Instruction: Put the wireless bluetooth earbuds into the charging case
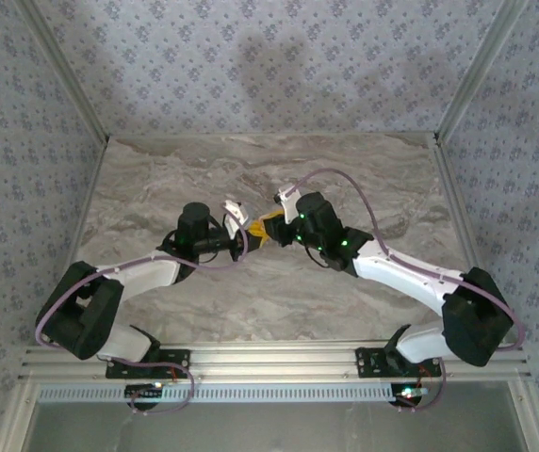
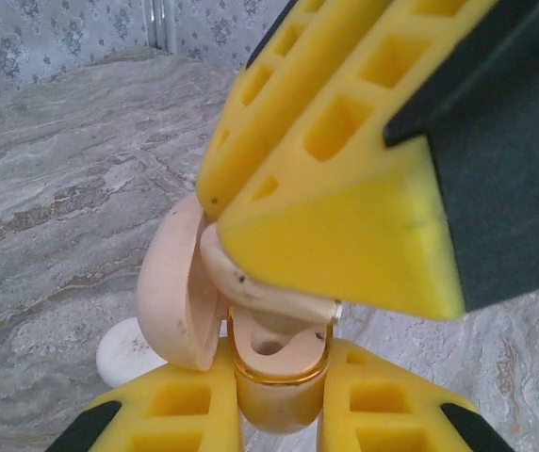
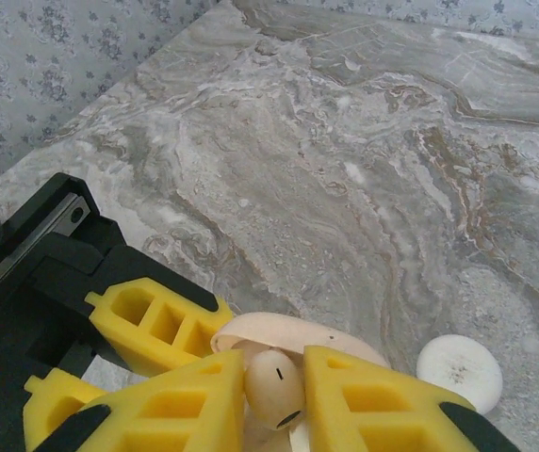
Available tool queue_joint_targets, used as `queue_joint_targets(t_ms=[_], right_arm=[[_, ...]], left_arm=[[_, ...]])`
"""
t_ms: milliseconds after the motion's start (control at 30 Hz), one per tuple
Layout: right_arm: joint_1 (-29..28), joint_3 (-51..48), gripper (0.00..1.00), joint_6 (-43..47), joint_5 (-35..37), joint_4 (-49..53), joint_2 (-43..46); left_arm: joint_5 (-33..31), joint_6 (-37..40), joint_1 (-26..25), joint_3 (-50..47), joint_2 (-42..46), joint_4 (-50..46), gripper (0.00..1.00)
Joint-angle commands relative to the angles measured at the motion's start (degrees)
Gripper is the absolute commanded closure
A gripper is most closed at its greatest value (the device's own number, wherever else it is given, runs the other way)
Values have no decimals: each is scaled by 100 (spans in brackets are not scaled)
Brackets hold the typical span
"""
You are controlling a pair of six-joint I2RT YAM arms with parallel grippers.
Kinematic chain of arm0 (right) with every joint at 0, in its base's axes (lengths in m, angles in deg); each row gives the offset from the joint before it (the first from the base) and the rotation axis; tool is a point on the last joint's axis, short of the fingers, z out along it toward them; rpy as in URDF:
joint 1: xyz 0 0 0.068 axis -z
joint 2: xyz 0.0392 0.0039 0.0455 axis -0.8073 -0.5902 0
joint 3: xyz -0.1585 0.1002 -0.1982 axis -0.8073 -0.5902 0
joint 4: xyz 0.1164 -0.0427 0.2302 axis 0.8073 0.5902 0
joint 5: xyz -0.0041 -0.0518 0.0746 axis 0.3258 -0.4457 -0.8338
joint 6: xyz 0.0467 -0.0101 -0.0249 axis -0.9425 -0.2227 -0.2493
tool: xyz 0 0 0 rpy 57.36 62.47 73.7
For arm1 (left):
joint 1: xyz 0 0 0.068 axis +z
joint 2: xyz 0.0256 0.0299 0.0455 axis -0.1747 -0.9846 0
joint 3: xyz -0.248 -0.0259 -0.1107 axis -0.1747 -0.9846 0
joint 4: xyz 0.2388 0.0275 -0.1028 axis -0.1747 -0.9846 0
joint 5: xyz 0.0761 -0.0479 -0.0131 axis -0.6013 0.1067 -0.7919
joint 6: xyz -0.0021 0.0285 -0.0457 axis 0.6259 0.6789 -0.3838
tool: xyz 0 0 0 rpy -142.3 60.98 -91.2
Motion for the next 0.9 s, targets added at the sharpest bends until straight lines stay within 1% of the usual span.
queue_joint_targets(t_ms=[0, 167, 267, 400, 500, 633, 867], right_arm=[[62, -43, 75, -131, -97, -46, 188], [254, -133, 75, -317, -344, 120, 338], [403, -147, 75, -373, -522, 545, 471], [760, -226, 75, -513, -921, 1389, 546], [905, -346, 75, -551, -1041, 1793, 529], [1019, -558, 75, -678, -1044, 2146, 342], [1104, -741, 75, -1069, -934, 2342, -275]], left_arm=[[93, 75, -34, 162, 57, 147, 89], [-122, 120, -33, 105, 40, 54, 89], [-314, 149, -34, 16, 66, -40, 89], [-500, 81, -36, -170, 121, -62, 89], [-701, 46, -37, -308, 188, -125, 89], [-995, 2, -38, -476, 341, -233, 89], [-1291, 34, -34, -609, 624, -426, 89]])
